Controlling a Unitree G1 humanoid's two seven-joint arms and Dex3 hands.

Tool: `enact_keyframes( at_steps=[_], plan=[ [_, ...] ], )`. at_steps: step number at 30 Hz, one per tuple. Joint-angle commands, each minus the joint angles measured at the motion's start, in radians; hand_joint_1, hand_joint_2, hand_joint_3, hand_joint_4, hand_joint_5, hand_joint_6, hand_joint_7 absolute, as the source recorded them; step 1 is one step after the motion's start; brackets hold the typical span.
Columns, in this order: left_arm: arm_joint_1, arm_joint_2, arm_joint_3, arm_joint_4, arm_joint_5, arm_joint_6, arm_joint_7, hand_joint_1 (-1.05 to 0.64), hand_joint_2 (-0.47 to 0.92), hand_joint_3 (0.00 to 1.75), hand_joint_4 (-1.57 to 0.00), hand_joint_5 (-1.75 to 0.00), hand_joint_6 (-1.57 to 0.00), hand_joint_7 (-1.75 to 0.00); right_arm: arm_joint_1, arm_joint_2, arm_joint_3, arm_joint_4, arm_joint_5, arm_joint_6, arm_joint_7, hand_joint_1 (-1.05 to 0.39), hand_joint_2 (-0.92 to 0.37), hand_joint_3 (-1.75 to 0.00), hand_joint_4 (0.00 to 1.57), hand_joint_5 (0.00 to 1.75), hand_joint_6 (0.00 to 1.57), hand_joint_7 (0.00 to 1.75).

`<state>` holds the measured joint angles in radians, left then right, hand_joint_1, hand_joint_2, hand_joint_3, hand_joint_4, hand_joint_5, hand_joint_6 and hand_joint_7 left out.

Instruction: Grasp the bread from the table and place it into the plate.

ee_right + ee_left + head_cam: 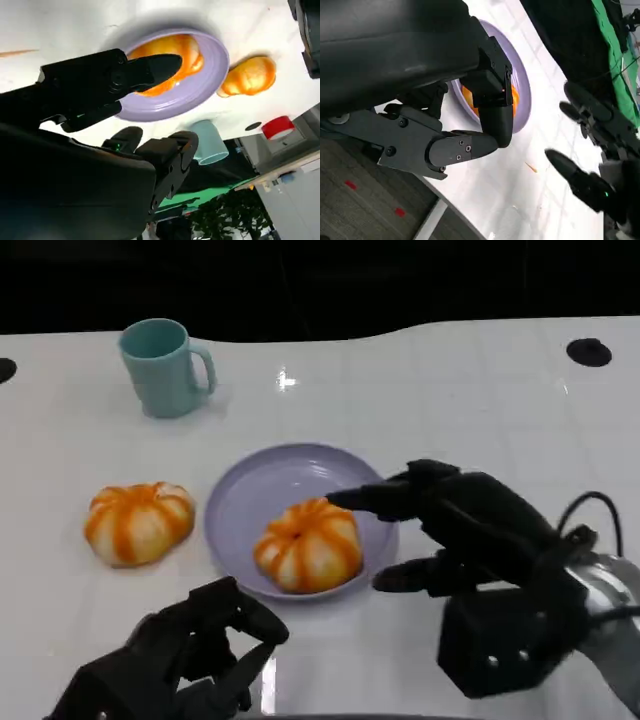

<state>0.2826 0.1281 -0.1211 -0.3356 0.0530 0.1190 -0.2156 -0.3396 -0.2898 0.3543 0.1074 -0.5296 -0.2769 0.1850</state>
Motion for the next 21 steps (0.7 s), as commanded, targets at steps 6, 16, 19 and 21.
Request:
enact_keyframes(
  at_steps=[6,16,19,21],
  plan=[
    [0.003,0.012,0.007,-0.016,-0.006,0.014,0.002,-0.31,0.91,0.52,-0.73,-1.75,-0.61,-1.32,0.175,-0.074,-0.113,-0.142,0.064,-0.116,-0.051,-0.21,-0.86,-0.04,0.75,0.93,0.95,0.27],
    [0.000,0.017,0.011,-0.016,-0.014,0.020,-0.006,-0.32,0.90,0.51,-0.71,-1.75,-0.60,-1.30,0.325,-0.118,-0.190,-0.222,0.080,-0.192,-0.066,-0.15,-0.28,-1.12,0.87,1.47,0.92,0.98],
    [0.002,0.020,0.011,-0.019,-0.014,0.023,-0.007,-0.32,0.91,0.51,-0.70,-1.75,-0.60,-1.30,0.366,-0.127,-0.207,-0.253,0.086,-0.190,-0.059,-0.13,-0.28,-1.14,0.88,1.49,0.91,1.01],
    [0.003,0.021,0.013,-0.023,-0.016,0.027,-0.008,-0.32,0.91,0.50,-0.69,-1.75,-0.60,-1.30,0.392,-0.128,-0.218,-0.281,0.096,-0.186,-0.049,-0.13,-0.28,-1.13,0.85,1.54,0.87,1.09]
  ],
)
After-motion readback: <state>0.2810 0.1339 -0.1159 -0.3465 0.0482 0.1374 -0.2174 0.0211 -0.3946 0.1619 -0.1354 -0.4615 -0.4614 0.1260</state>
